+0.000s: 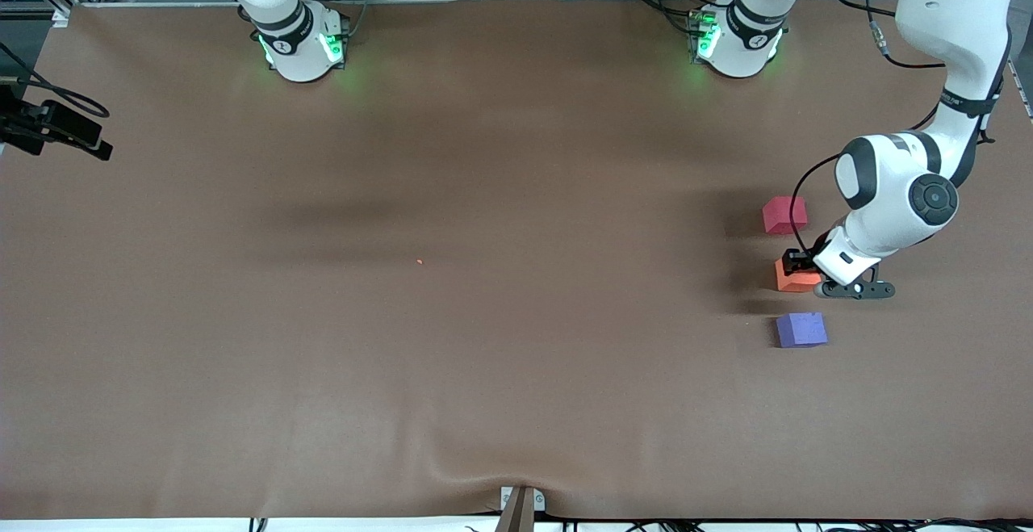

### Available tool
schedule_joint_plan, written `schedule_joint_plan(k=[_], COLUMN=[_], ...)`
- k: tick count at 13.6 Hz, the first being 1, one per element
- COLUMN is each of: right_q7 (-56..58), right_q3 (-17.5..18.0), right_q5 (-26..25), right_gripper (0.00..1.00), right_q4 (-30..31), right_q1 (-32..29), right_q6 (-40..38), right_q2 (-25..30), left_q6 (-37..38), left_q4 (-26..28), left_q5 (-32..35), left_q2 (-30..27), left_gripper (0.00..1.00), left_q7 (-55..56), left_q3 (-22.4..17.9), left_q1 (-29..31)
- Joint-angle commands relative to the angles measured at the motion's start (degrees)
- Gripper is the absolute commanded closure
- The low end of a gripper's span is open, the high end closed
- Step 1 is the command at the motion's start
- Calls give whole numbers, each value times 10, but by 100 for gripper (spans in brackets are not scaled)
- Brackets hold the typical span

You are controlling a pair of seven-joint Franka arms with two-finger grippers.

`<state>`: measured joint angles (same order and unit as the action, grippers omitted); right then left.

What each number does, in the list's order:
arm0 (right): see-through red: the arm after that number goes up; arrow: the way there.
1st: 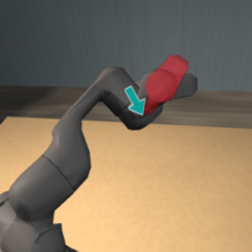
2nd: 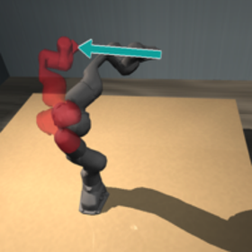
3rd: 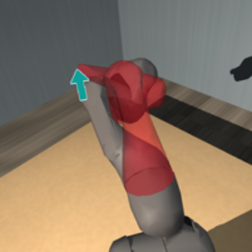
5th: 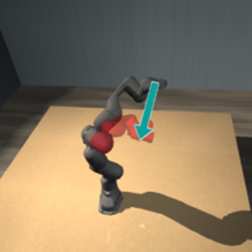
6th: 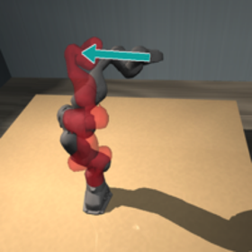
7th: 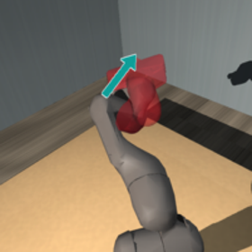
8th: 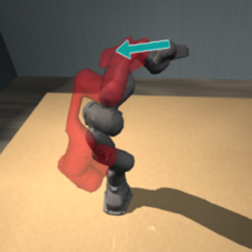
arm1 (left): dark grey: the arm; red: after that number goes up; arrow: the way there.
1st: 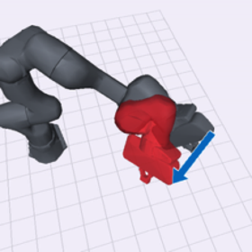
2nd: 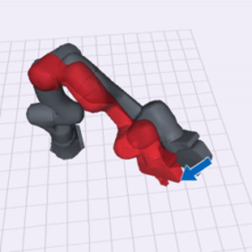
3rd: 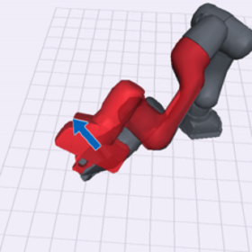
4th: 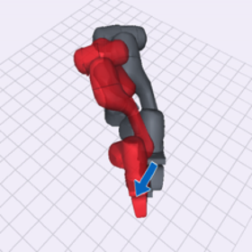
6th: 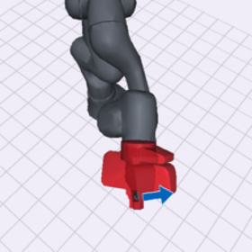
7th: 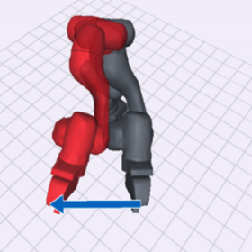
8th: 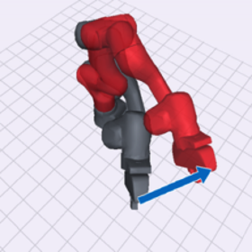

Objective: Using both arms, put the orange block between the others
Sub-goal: 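Lower the orange cube between the cubes and open the left gripper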

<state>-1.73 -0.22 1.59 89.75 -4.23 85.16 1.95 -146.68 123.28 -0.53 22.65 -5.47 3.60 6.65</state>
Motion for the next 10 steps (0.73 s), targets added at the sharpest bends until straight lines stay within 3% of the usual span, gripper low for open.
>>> schedule_joint_plan(k=[1, 5, 7, 8, 9, 10], right_q7=[-4, -4, -4, -4, -4, -4], right_q3=[0, 0, 0, 0, 0, 0], right_q5=[3, 3, 3, 3, 3, 3], right_gripper=[0, 0, 0, 0, 0, 0], right_q4=[2, 3, 3, 3, 3, 3], right_q1=[3, 3, 3, 3, 3, 3], right_q6=[3, 2, 2, 2, 2, 2], right_q2=[2, 2, 2, 2, 2, 2], left_q6=[-4, -4, -4, -4, -4, -4], left_q4=[-15, -25, -27, -27, -27, -27], left_q5=[4, 1, 1, 1, 1, 1], left_q2=[13, 28, 29, 29, 29, 28], left_gripper=[100, 99, 89, 76, 54, 1], left_q7=[5, 10, 12, 11, 11, 11], left_q3=[3, 4, 4, 4, 4, 4], left_q1=[1, -1, -4, -7, -7, -7])
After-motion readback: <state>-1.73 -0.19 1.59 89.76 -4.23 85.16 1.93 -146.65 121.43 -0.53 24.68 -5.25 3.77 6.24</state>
